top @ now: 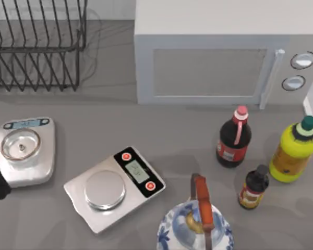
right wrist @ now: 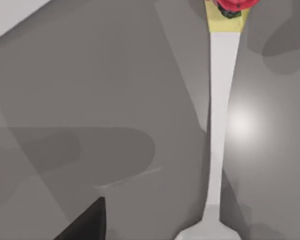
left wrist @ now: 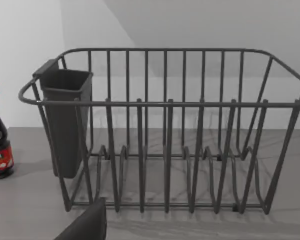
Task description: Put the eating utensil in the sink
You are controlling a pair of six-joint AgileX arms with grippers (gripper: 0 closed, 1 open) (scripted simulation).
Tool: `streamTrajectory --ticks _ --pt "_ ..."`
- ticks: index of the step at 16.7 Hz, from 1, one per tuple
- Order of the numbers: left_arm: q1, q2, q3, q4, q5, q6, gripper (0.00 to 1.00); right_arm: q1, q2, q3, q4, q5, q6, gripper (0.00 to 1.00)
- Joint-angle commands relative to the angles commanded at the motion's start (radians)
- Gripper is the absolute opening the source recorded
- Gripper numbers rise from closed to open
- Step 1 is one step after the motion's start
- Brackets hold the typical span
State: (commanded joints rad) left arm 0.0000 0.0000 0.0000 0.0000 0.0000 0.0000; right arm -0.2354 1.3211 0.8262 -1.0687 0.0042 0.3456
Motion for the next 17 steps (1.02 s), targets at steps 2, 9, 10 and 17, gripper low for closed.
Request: streamTrajectory --ticks 2,9,10,17 --pt "0.0 0.0 0.0 0.0 0.0 0.0 1.0 0.0 0.002 0.002 -0.002 0.0 0.001 1.0" --pt "0.0 0.0 0.0 0.0 0.0 0.0 1.0 0.002 0.055 -0.068 0.12 0.0 0.003 1.0" --pt "0.0 0.0 0.0 0.0 0.0 0.0 1.0 0.001 0.081 -0.095 0.175 0.0 0.004 1.0" --pt "0.0 0.0 0.0 0.0 0.0 0.0 1.0 0.002 0.229 -0.258 0.485 0.0 0.007 1.0"
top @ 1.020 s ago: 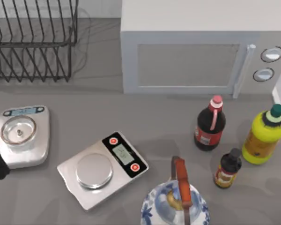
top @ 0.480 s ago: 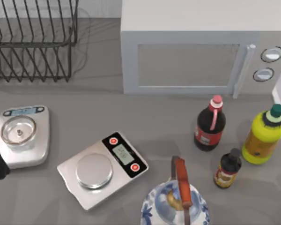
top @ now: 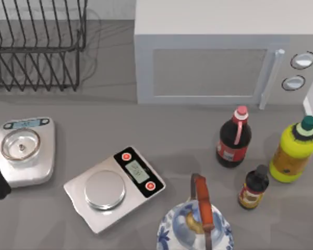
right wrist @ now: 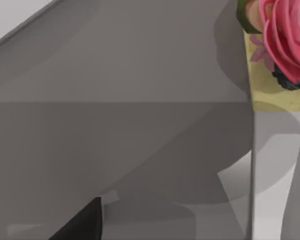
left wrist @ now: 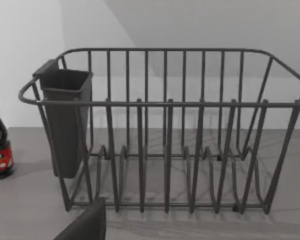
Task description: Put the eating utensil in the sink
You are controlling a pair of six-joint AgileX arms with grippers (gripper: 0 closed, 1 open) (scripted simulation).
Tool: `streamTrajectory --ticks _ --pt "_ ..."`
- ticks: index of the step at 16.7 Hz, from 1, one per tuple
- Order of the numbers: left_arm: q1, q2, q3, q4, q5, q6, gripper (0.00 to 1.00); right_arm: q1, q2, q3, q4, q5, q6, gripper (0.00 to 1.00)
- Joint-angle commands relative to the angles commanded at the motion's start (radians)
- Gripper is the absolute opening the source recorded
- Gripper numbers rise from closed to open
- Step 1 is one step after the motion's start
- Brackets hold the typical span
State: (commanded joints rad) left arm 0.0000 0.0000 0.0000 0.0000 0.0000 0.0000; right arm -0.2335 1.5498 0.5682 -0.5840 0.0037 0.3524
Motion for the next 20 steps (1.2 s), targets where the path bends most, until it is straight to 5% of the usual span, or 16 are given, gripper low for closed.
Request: streamTrajectory --ticks 4,17,20 --pt "0.0 0.0 0.0 0.0 0.0 0.0 1.0 0.0 0.002 -0.003 0.005 0.0 0.0 1.0" --pt "0.0 0.0 0.0 0.0 0.0 0.0 1.0 0.0 0.002 -0.003 0.005 0.0 0.0 0.02" --pt "0.0 0.0 0.0 0.0 0.0 0.0 1.0 0.0 0.002 -0.003 0.005 0.0 0.0 0.0"
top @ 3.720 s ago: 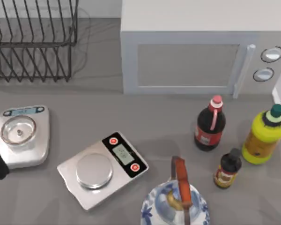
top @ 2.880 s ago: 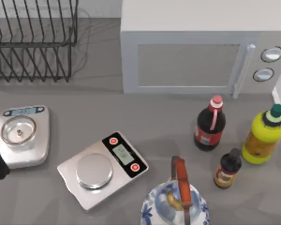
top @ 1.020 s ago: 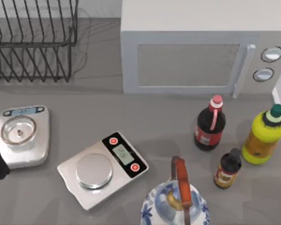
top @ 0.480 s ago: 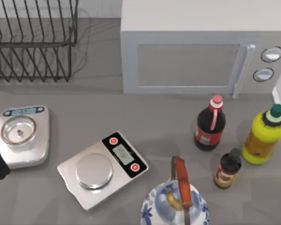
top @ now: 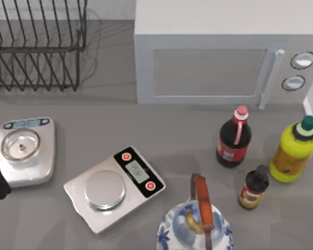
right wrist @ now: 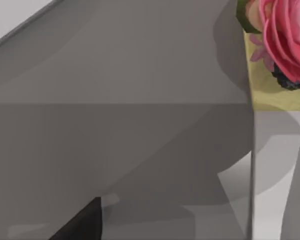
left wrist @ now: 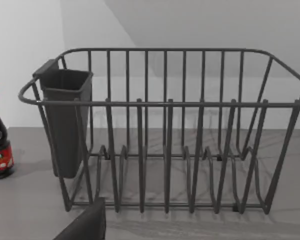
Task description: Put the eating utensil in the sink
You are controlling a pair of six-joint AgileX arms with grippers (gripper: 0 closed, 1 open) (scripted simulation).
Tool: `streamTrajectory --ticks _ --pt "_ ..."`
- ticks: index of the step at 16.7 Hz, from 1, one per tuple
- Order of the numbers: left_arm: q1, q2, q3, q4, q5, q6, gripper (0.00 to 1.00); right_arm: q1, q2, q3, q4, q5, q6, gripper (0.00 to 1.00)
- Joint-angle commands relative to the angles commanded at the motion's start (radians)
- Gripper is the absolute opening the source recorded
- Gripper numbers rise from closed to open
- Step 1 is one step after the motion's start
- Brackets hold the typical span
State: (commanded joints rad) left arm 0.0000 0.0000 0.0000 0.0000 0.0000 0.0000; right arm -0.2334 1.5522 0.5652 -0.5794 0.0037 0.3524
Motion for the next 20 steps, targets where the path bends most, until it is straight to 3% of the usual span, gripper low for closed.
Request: streamTrajectory --ticks 5,16,20 --pt "0.0 0.0 0.0 0.0 0.0 0.0 1.0 0.0 0.0 0.0 0.0 0.0 0.0 0.0" --pt "0.0 0.0 0.0 0.0 0.0 0.0 1.0 -0.001 -0.203 0.277 -0.47 0.01 -0.004 0.0" --pt "0.0 0.0 0.0 0.0 0.0 0.0 1.0 -0.002 -0.249 0.335 -0.552 0.01 -0.007 0.0"
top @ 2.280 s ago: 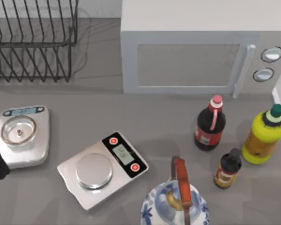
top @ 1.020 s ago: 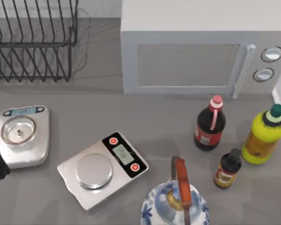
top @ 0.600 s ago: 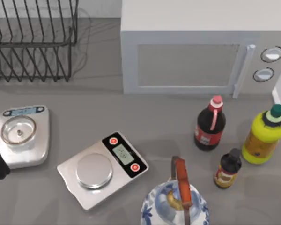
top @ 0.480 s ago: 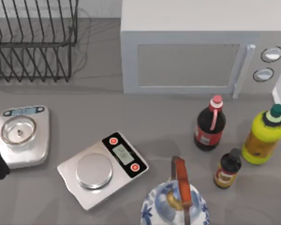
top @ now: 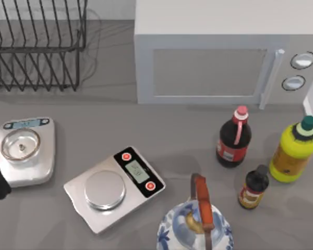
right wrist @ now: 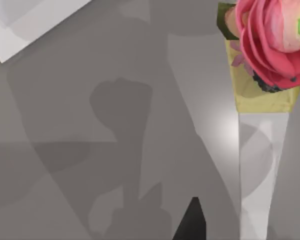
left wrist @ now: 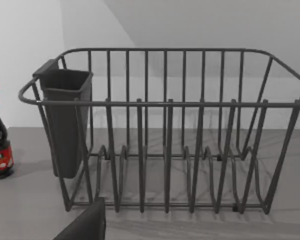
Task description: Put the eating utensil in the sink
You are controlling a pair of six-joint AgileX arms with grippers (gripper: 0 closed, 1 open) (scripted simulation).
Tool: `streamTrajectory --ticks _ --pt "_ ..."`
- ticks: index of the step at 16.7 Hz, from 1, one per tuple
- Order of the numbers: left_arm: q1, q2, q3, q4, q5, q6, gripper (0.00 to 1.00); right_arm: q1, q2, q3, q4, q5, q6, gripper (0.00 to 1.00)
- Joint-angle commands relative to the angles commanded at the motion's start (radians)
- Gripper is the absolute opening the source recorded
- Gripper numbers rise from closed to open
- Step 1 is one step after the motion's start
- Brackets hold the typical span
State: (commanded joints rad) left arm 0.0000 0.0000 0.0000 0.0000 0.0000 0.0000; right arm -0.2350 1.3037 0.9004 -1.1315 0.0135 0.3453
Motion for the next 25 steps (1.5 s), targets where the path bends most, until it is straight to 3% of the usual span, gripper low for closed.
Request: streamTrajectory --ticks 6,10,25 --pt "0.0 0.0 0.0 0.0 0.0 0.0 1.0 0.0 0.031 0.027 -0.011 0.0 0.006 0.0" --pt "0.0 0.0 0.0 0.0 0.0 0.0 1.0 0.003 0.2 0.213 -0.085 0.0 0.023 0.0" --pt "0.0 0.0 0.0 0.0 0.0 0.0 1.0 0.058 1.26 1.728 -0.521 0.002 0.087 0.0"
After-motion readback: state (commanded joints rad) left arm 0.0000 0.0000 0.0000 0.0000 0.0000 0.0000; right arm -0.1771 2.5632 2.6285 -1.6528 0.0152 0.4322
